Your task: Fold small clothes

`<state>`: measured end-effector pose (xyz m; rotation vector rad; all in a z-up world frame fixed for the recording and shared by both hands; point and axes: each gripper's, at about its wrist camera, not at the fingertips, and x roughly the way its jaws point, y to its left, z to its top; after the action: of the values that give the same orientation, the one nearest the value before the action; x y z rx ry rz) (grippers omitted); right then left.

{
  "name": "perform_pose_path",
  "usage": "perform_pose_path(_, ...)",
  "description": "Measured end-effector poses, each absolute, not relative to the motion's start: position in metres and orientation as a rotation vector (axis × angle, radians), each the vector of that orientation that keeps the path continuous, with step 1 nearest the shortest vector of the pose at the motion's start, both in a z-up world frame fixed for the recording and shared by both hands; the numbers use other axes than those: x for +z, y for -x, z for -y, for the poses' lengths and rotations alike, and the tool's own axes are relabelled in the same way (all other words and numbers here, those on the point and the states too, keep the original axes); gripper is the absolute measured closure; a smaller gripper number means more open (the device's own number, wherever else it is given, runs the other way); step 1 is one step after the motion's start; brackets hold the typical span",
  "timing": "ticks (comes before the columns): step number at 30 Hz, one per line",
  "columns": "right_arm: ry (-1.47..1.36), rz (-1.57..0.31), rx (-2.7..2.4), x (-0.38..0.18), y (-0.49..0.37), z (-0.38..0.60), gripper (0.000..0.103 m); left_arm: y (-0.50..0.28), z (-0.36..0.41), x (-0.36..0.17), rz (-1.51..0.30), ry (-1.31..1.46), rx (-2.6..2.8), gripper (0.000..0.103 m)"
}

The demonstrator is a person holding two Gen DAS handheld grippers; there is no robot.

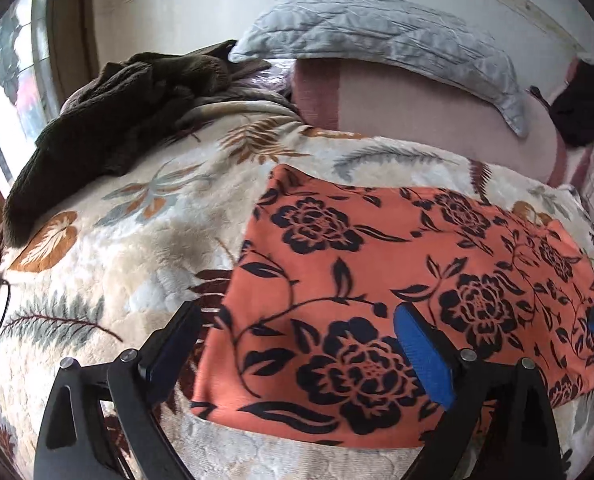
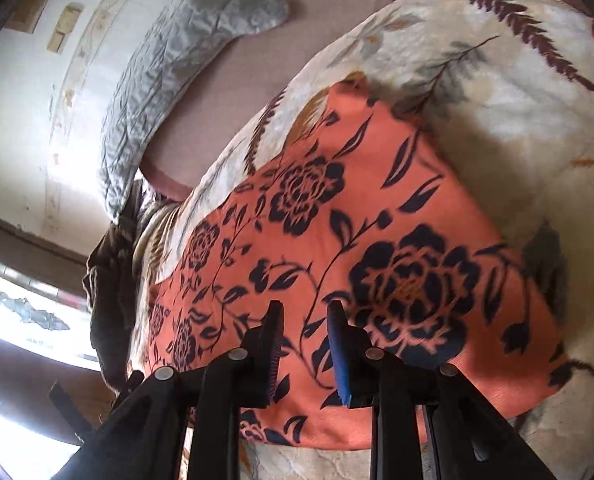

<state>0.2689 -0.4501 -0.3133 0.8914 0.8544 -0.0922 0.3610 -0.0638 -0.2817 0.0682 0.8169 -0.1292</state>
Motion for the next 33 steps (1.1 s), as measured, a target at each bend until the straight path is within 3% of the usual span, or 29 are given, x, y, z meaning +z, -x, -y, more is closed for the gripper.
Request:
perform_pose_path(4,-0.948,-0.913,-0.182,-0.332,-0.268,0.472,0.076,-0.366,0.085,-0.307,-0.923,-0.137,-0.153,0.006)
perform_pose_path(16,-0.681,-0.864,0.098,-0.295,-0.282,0.383,0.075,-0.364,0.092,-0.312,-0.903,-0.184,-0.137,0.006)
perform_pose_path(22,-0.556,-1.057,0.175,-0.326,-0.295,0.332,0.070,-0.365,0.092,-0.314,-0.905,-0.185,-0.138,0.005)
perform_pose_path(29,-0.610,-1.028,0.175,-0.320,-0.286,0.348,0.070,-0.367,0.092,-0.315,-0.901,-0.188,-0.138,0.004)
perform_pose_path(33,-0.577,-0.914,0.069,-0.301,-0.278,0.365,0.070,-0.366,0.092,-0.315,-0.901,-0.186,-0.137,0.004)
